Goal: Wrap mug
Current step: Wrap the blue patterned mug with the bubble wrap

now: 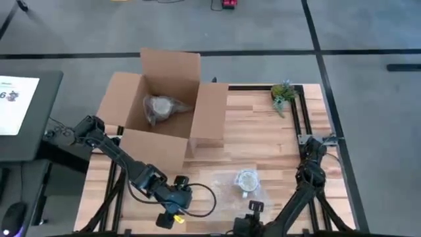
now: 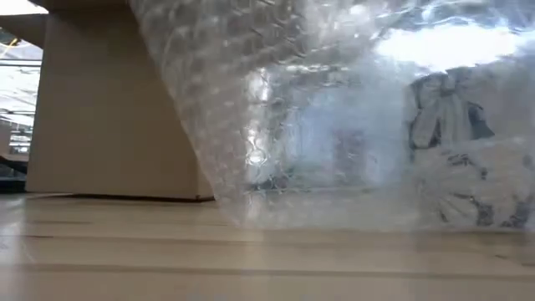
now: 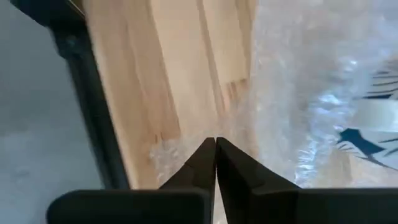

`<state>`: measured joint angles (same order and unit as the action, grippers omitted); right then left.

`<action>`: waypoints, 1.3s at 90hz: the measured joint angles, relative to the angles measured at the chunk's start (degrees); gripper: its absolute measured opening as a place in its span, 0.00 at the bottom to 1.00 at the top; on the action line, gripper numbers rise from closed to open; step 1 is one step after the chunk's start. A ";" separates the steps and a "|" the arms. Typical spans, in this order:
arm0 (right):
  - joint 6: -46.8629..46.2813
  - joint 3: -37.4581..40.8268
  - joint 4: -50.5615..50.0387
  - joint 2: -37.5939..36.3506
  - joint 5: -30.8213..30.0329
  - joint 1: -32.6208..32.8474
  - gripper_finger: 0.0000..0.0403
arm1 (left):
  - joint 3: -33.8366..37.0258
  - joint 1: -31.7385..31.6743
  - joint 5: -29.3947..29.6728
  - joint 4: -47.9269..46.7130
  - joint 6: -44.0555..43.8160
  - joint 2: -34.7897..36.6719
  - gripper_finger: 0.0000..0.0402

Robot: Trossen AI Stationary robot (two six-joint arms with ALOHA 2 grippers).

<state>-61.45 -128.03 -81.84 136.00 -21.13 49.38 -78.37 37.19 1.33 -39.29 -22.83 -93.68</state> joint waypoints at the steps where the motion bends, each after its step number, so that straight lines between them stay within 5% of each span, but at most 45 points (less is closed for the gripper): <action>1: -0.16 -0.41 -0.17 0.00 -0.01 -0.09 0.00 | 0.00 0.00 -0.02 0.05 -0.11 0.03 0.44; 20: -8.84 -6.93 -7.55 -0.05 0.02 -1.92 0.00 | -0.02 0.22 -1.62 3.42 -0.41 0.31 0.44; 42: -15.95 -5.68 -8.23 -3.49 1.45 -6.34 0.00 | -0.02 -0.06 -0.87 4.15 2.18 0.31 0.44; 60: -11.63 -5.68 -8.15 -6.04 6.22 -11.05 0.00 | -0.04 -0.17 0.63 4.40 4.63 -0.11 0.44; 76: -5.57 -5.68 -8.18 -9.26 10.42 -13.84 0.00 | -0.07 -0.19 13.08 4.51 2.63 -0.12 0.44; 94: 0.72 -5.68 -8.20 -12.86 13.57 -15.25 0.00 | -0.07 -0.64 18.25 8.28 2.10 -0.12 0.44; 109: 2.73 -5.68 -8.18 -13.11 13.81 -13.92 0.00 | -0.11 -2.80 18.08 13.94 5.66 -1.39 0.44; 117: 0.98 -5.68 -8.19 -13.11 13.76 -12.09 0.00 | -0.11 -3.19 12.42 15.61 8.76 -3.45 0.44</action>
<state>-60.46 -133.71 -90.03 122.89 -7.36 37.29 -78.48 34.00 13.76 -23.68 -14.07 -97.12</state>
